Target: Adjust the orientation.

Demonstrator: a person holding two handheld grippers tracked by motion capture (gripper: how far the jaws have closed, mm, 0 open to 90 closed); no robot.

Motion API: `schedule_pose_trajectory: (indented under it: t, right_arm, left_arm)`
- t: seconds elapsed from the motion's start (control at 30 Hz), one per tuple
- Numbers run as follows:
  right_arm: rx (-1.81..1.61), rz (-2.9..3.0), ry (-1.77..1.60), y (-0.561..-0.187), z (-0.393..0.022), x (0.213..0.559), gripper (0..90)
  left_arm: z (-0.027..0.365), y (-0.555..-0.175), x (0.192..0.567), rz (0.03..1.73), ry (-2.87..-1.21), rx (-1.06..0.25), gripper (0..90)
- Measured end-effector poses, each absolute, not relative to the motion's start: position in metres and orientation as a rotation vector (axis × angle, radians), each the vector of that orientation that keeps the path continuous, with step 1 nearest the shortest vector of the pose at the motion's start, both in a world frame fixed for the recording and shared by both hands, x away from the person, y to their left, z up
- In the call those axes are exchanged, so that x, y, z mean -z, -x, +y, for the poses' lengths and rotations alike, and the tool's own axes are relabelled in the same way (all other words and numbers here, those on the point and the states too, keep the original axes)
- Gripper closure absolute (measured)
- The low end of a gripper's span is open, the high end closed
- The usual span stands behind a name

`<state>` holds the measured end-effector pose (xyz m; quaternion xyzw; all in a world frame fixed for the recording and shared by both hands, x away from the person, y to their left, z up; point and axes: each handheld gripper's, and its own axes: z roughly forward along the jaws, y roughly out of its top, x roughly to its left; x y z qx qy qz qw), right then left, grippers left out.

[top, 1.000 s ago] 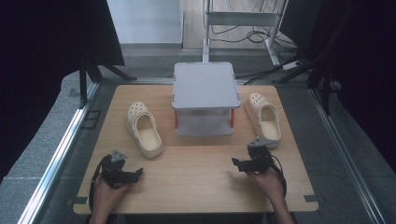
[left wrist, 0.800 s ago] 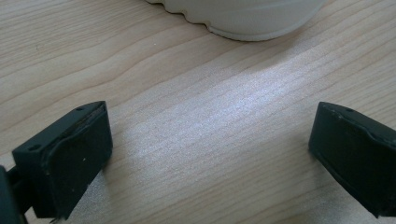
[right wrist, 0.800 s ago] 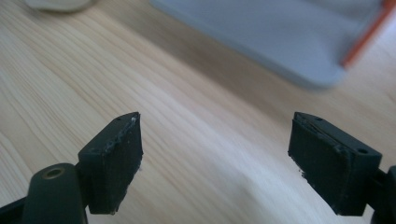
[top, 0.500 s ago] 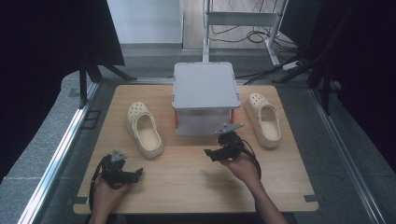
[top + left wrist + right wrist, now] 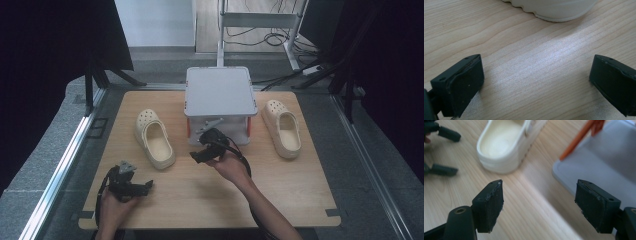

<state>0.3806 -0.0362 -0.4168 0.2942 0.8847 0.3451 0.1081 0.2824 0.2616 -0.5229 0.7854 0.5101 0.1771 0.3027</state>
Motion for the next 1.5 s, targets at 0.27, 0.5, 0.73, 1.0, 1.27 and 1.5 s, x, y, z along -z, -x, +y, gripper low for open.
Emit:
schedule_pose_trajectory:
  t: [0.27, 0.5, 0.73, 1.0, 1.27, 1.5]
  right_arm:
    - [-0.961, 2.614, -0.846, -0.4, 0.01, 0.408, 30.7]
    - [-0.924, 2.633, -0.832, -0.415, 0.043, 0.411, 33.2]
    - [-0.869, 2.626, -0.835, -0.432, 0.078, 0.422, 36.7]
    - [-0.789, 2.626, -0.898, -0.456, 0.103, 0.443, 44.3]
    - [-0.748, 2.645, -0.988, -0.47, 0.112, 0.457, 59.6]
    - [-0.754, 2.647, -1.038, -0.47, 0.112, 0.459, 72.2]
  left_arm:
    - [0.262, -0.282, 0.523, 1.346, -2.084, -0.469, 0.0]
    - [0.262, -0.283, 0.523, 1.345, -2.084, -0.469, 0.0]
    - [0.261, -0.282, 0.523, 1.344, -2.083, -0.47, 0.0]
    - [0.261, -0.282, 0.523, 1.342, -2.087, -0.467, 0.0]
    - [0.261, -0.283, 0.523, 1.339, -2.088, -0.466, 0.0]
    - [0.261, -0.282, 0.523, 1.338, -2.089, -0.466, 0.0]
